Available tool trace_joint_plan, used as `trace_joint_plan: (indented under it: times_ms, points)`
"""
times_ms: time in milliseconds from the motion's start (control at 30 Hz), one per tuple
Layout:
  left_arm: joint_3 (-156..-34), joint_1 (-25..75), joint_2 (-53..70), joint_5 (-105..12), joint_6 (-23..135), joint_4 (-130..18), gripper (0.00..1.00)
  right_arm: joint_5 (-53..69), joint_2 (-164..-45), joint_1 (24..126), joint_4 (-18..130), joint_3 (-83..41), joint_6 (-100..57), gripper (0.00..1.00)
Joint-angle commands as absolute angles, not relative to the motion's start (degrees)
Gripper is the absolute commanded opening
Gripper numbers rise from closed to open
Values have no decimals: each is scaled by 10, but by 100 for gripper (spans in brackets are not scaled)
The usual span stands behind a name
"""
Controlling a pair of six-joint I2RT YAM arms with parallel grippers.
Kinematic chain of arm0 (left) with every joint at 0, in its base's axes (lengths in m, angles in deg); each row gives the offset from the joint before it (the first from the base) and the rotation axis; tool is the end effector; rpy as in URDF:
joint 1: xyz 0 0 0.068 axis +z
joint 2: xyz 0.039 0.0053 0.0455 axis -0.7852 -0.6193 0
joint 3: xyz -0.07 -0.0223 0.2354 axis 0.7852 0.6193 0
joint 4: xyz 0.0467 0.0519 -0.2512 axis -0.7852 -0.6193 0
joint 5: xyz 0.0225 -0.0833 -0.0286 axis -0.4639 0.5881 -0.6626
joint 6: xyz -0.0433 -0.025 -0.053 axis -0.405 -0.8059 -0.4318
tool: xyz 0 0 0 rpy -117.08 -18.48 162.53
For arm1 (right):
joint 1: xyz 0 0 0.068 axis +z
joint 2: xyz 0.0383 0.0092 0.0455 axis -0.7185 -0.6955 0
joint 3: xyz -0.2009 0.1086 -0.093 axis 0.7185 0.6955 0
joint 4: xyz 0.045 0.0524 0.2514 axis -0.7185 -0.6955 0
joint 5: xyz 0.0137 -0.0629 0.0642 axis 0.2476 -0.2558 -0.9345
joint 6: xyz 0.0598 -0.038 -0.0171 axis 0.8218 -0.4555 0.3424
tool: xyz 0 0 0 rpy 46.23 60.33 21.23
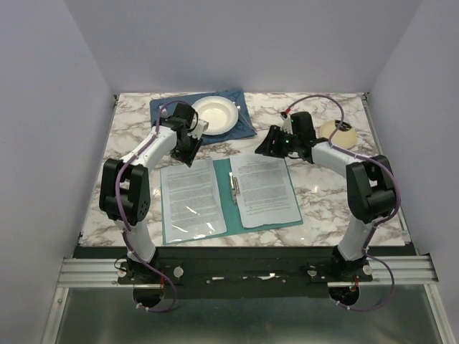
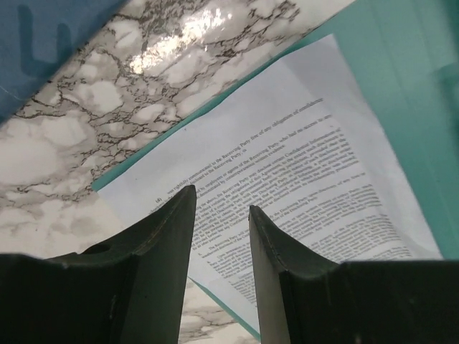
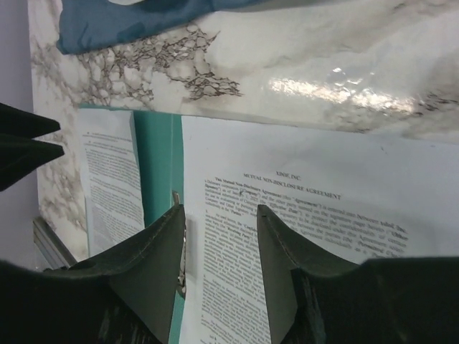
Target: Put the files into the folder
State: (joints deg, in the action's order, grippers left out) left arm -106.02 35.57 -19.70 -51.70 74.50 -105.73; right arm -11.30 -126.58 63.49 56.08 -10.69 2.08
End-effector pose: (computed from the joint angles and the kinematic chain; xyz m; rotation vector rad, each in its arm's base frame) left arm 0.3597 -0.1076 0.1913 0.5601 2.7021 -0.1191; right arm 0.3764 0.1481 0.1593 -0.0068 2.3479 0.9678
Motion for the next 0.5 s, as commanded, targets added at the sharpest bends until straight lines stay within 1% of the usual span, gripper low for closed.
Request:
trace_joint_plan:
  times_ms: [0, 100, 167, 200, 267, 400, 467]
  points:
    - [-1009, 348, -206, -563, 779, -1033, 47, -106, -1310, 645, 535, -191, 11, 54]
    - [-980, 348, -205, -569, 789, -1014, 47, -59, -1352, 654, 477, -273, -7, 54]
    - [-961, 348, -204, -574, 801, -1004, 47, -22, -1377, 659, 429, -312, -11, 51]
    - [-956, 348, -204, -583, 804, -995, 47, -14, -1400, 661, 416, -349, -12, 48]
    - [-943, 348, -205, -591, 811, -987, 47, 6, -1424, 665, 375, -382, -11, 45]
    - [-929, 347, -207, -599, 820, -972, 46, 35, -1470, 680, 312, -442, -16, 34]
    - [-922, 345, -210, -602, 824, -967, 46, 48, -1487, 694, 287, -464, -24, 31]
